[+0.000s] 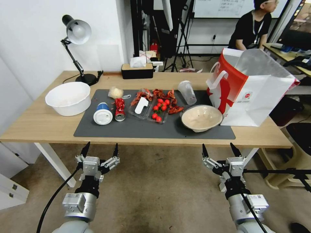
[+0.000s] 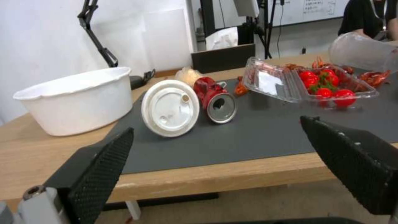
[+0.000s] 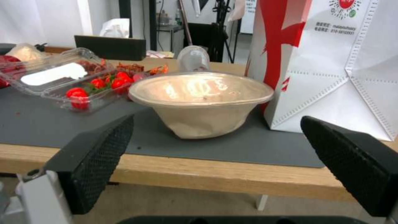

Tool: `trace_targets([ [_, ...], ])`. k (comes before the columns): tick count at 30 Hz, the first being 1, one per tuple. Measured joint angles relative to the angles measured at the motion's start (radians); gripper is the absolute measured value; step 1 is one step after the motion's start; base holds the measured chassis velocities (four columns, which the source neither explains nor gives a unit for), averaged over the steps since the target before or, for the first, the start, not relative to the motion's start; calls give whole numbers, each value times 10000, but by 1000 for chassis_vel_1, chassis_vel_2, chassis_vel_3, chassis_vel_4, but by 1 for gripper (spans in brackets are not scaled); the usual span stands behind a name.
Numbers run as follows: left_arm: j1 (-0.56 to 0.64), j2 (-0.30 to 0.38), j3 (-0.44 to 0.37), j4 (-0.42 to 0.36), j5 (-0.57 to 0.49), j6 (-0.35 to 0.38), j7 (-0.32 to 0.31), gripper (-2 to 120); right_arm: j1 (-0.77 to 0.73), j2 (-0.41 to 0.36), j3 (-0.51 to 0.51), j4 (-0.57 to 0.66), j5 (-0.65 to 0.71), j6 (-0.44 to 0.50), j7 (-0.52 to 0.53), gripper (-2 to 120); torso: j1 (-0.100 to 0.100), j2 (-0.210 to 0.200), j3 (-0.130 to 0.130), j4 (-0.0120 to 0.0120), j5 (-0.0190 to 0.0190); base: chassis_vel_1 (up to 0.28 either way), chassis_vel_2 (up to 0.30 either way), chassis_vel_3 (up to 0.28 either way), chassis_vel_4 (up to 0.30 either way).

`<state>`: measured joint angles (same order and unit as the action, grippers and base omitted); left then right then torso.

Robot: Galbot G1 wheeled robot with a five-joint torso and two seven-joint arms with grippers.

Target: Pick up the trash from the table and place it into the takeout bag.

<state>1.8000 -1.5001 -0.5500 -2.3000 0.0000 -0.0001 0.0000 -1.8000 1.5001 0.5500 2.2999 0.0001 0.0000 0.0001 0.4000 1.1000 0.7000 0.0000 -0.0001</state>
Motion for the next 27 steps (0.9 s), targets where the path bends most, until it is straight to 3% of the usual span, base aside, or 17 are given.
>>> trace_targets([
  [19, 0, 0, 0, 0, 0, 0, 0, 100, 0, 0, 0, 0, 0, 0, 0, 100, 0, 0, 0, 0, 0, 0, 0, 0, 0],
  [22, -92, -121, 219, -95, -57, 50, -219, 100, 138, 343, -502, 77, -142, 55, -358, 100, 0, 0, 0, 2, 5, 0, 0, 0, 0],
  [24, -333, -480, 807, -412, -300, 239, -840, 100, 204, 693, -774, 107, -194, 118, -477, 100, 1, 0, -1, -3, -12, 0, 0, 0, 0],
  [25, -372, -584, 954, -449, -378, 322, -976, 100, 207, 743, -791, 107, -194, 151, -484, 100, 1, 0, -1, -1, 6, 0, 0, 0, 0],
  [27, -381, -623, 1019, -451, -389, 329, -989, 100, 208, 758, -790, 107, -192, 163, -485, 100, 2, 0, -1, -1, -4, 0, 0, 0, 0],
])
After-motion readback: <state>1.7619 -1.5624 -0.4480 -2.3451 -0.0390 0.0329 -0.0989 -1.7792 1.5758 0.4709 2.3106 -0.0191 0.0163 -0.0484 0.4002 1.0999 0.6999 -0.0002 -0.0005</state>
